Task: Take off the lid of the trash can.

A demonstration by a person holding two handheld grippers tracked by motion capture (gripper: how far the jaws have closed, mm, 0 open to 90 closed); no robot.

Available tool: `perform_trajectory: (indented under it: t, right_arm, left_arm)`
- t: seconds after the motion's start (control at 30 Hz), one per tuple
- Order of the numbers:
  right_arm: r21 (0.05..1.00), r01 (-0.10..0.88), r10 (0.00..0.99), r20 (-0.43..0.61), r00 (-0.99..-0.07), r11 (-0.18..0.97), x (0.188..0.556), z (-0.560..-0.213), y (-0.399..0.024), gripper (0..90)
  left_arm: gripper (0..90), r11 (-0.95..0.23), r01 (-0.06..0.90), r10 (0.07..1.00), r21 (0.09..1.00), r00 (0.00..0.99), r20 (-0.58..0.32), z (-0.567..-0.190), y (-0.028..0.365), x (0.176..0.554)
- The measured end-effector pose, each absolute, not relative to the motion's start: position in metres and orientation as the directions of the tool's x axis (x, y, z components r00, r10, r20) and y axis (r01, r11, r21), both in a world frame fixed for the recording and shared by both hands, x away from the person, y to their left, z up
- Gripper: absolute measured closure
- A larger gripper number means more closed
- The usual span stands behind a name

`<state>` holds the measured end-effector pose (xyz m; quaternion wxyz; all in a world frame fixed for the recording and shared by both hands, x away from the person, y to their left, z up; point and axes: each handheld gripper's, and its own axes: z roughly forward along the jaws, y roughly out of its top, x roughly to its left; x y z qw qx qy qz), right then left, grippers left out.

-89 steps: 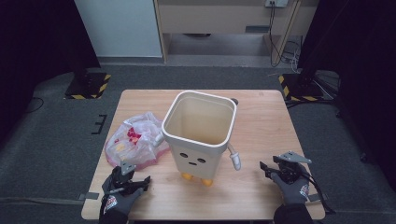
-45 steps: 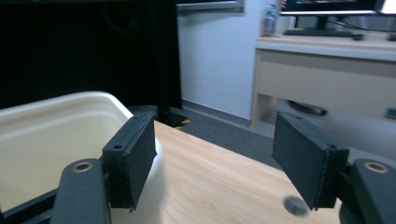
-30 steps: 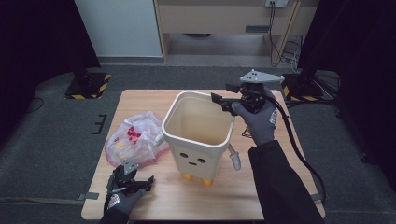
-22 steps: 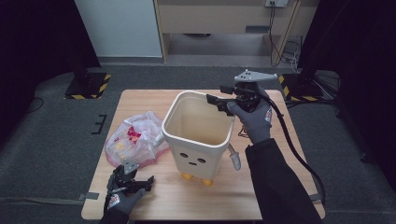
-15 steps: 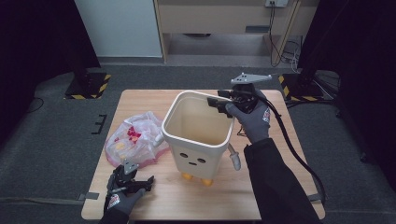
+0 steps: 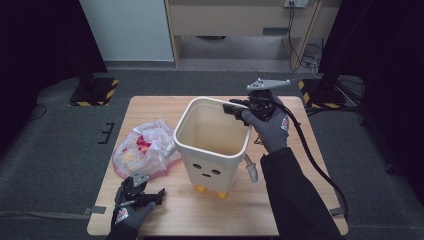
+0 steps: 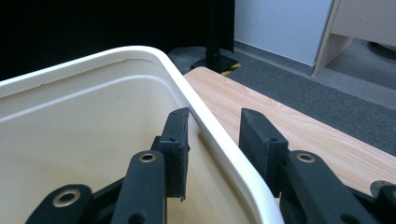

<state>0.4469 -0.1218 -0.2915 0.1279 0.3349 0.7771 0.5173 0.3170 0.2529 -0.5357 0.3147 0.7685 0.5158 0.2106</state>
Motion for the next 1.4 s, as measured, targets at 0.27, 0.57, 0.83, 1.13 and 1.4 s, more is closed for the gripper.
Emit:
perform_trajectory:
  t: [0.27,0.57,0.83,1.13,1.4]
  right_arm:
    - [0.880,0.418,0.643,0.189,-0.742,0.224,0.449,-0.290,-0.123,64.2]
    - [0.880,0.380,0.658,0.110,-0.745,0.284,0.447,-0.289,-0.119,67.0]
    - [0.878,0.441,0.617,0.246,-0.747,0.183,0.454,-0.284,-0.127,67.1]
    - [0.857,0.489,0.590,0.313,-0.744,0.162,0.457,-0.272,-0.130,67.6]
    - [0.862,0.501,0.540,0.389,-0.746,0.071,0.459,-0.264,-0.139,69.8]
  left_arm:
    - [0.0,-0.271,0.660,0.925,0.701,0.381,-0.002,-0.536,0.253,0.317]
    - [0.0,-0.271,0.659,0.924,0.702,0.382,-0.002,-0.536,0.253,0.317]
    - [0.0,-0.273,0.659,0.923,0.701,0.384,-0.002,-0.536,0.252,0.317]
    - [0.0,-0.276,0.658,0.923,0.701,0.386,0.001,-0.536,0.253,0.318]
    - [0.0,-0.277,0.657,0.922,0.701,0.387,0.001,-0.536,0.253,0.318]
